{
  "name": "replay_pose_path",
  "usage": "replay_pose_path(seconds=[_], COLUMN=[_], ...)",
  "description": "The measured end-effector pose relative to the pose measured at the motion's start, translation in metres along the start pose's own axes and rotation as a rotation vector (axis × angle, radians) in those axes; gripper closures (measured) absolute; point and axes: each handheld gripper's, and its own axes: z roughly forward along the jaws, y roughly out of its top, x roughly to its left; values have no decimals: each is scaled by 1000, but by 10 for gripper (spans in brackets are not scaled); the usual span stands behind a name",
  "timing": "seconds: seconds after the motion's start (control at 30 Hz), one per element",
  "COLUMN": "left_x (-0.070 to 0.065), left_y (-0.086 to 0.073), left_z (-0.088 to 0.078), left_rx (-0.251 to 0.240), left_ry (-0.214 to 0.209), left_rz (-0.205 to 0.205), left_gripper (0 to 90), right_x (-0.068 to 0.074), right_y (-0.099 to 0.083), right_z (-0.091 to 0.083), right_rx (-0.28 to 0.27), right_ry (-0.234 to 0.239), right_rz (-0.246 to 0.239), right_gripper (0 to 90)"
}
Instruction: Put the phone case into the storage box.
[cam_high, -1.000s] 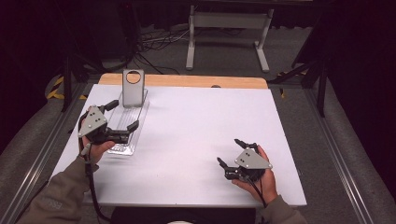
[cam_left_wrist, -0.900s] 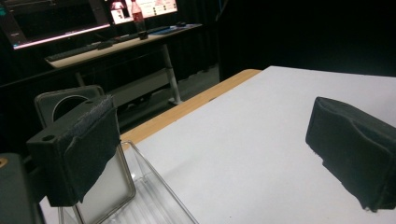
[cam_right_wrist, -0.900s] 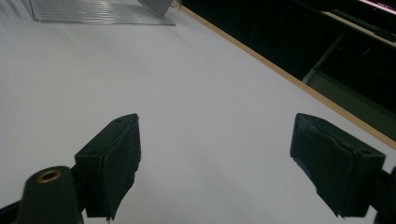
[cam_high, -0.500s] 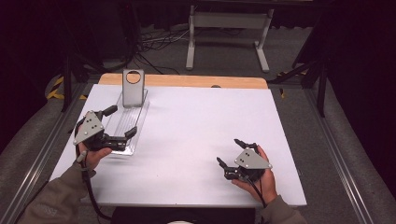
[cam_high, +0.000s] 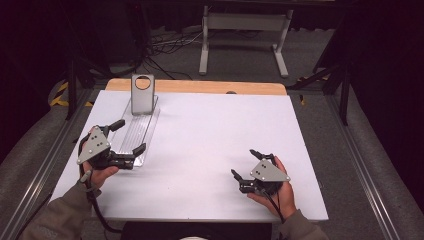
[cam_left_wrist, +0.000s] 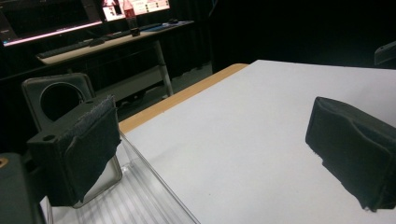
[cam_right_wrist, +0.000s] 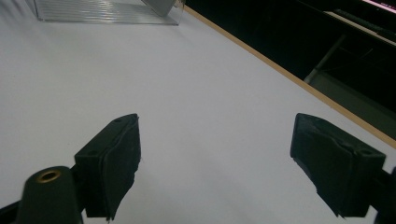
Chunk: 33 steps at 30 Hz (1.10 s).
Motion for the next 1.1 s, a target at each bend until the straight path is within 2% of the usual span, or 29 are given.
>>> replay_pose_path(seconds=[0.23,0.33,0.77,1.1], left_x=[-6,-8,-24,-33], left_y=[-2,-3,-8,-12], left_z=[-1,0,-1,1], left_rx=[10,9,37,49], left_ry=[-11,-18,-50,-75], left_rz=[11,3,30,31], left_gripper=[37,37,37,37], right_x=[1,2,4,5], right_y=[0,0,2,1], right_z=[0,0,-1,-2], right_rx=[-2,-2,-9,-8], right_ry=[4,5,8,6], right_rz=[-3,-2,-7,-9], right_gripper=[174,173,172,171])
